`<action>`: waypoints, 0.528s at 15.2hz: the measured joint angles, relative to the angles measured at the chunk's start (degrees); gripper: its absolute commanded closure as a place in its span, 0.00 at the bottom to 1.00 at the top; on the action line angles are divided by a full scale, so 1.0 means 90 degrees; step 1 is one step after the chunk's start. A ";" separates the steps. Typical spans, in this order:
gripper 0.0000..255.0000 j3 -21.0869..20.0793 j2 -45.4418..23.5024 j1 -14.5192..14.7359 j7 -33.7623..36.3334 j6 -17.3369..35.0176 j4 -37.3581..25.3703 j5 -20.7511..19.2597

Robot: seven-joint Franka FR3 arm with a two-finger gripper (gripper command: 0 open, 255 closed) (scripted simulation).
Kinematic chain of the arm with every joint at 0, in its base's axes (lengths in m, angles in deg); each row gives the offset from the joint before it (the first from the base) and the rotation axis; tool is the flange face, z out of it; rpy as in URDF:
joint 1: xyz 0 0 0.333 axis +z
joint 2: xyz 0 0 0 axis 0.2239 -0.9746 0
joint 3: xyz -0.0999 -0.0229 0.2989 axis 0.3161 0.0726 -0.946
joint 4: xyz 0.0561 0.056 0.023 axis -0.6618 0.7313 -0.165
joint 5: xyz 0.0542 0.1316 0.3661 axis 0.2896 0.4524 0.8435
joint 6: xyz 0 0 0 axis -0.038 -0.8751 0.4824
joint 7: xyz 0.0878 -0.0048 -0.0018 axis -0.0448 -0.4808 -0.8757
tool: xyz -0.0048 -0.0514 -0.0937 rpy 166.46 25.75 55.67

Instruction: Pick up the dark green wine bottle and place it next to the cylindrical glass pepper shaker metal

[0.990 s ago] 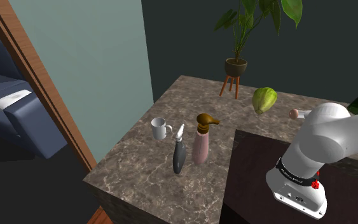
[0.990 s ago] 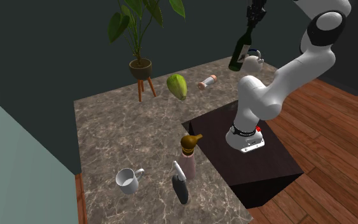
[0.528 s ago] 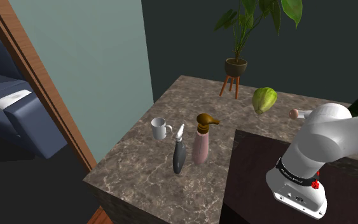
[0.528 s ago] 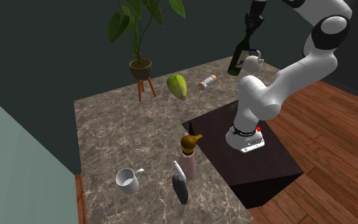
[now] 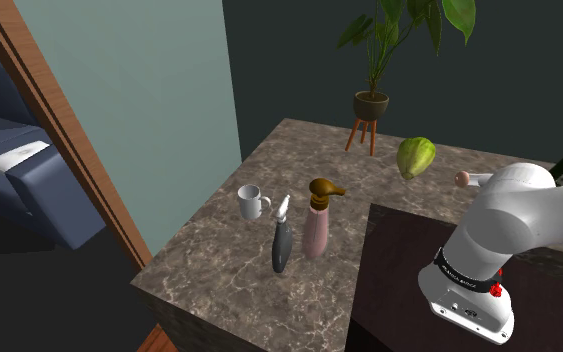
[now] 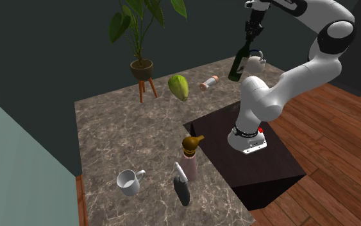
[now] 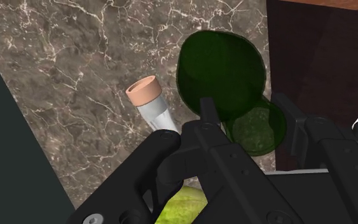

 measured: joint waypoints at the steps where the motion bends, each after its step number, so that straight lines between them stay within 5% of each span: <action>1: 1.00 0.0018 0.0044 -0.0033 0.0022 0.0053 0.0093 -0.0028; 8: 1.00 0.0222 0.0320 -0.0193 0.0150 0.0427 0.0663 -0.0257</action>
